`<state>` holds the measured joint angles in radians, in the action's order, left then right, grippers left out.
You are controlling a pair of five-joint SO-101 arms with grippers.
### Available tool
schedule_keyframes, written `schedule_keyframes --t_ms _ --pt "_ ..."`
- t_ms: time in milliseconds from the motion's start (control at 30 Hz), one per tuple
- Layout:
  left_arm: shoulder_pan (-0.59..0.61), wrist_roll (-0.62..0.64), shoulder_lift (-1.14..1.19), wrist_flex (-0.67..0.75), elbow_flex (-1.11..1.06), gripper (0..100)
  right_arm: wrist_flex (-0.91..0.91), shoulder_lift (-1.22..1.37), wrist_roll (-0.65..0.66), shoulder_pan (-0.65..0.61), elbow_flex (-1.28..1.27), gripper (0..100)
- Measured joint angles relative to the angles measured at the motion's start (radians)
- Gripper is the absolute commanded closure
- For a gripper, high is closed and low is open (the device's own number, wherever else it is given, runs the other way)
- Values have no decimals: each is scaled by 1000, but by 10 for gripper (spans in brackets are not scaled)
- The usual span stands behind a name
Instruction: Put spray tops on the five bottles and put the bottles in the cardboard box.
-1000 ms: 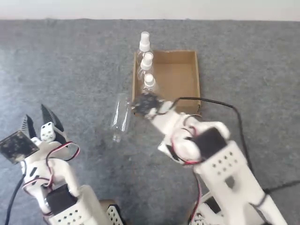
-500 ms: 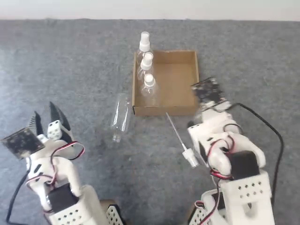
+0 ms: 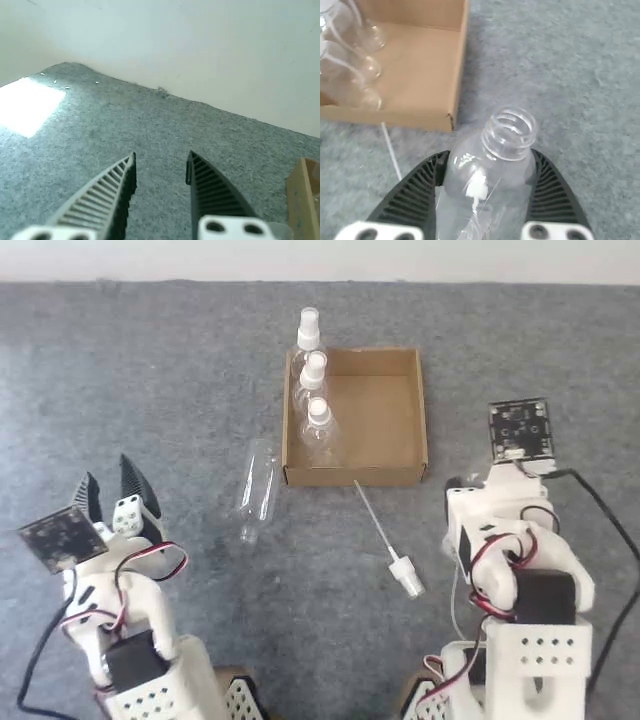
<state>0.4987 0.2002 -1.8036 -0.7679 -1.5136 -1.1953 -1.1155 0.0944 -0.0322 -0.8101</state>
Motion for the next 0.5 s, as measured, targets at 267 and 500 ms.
schedule_keyframes --t_ms 267,500 --pt "-11 -31 0 0 0 844 68 0 -60 84 -46 898" --pt "-161 -166 0 -44 0 846 68 0 -77 107 -46 898"
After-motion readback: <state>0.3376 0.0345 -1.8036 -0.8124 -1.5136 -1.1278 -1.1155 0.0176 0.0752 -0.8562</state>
